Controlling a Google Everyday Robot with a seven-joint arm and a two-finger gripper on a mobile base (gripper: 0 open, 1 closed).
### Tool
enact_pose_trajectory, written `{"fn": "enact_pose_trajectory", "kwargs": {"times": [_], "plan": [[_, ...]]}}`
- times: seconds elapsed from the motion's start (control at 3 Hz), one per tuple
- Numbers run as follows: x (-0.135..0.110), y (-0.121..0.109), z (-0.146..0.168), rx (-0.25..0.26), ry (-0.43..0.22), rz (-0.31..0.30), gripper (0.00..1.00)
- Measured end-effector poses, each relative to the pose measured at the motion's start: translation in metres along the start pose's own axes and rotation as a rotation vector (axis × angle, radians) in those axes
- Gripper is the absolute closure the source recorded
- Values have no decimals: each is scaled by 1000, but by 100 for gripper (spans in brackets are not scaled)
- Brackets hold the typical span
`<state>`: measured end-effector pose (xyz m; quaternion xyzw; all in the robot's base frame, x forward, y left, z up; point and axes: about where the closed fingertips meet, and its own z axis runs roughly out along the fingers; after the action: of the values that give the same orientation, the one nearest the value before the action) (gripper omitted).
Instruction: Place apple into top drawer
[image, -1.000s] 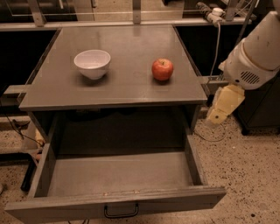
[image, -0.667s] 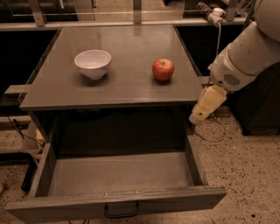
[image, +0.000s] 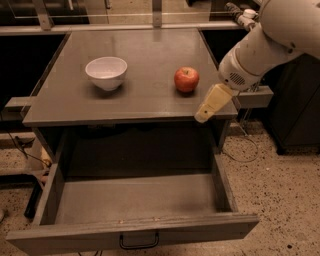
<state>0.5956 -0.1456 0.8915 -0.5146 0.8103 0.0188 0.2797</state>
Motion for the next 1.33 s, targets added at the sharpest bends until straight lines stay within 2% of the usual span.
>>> {"fn": "enact_pose_trajectory", "kwargs": {"times": [0.67, 1.33], "plan": [[-46, -22, 51, -39, -65, -19, 0], [-76, -41, 84, -59, -84, -61, 0]]}}
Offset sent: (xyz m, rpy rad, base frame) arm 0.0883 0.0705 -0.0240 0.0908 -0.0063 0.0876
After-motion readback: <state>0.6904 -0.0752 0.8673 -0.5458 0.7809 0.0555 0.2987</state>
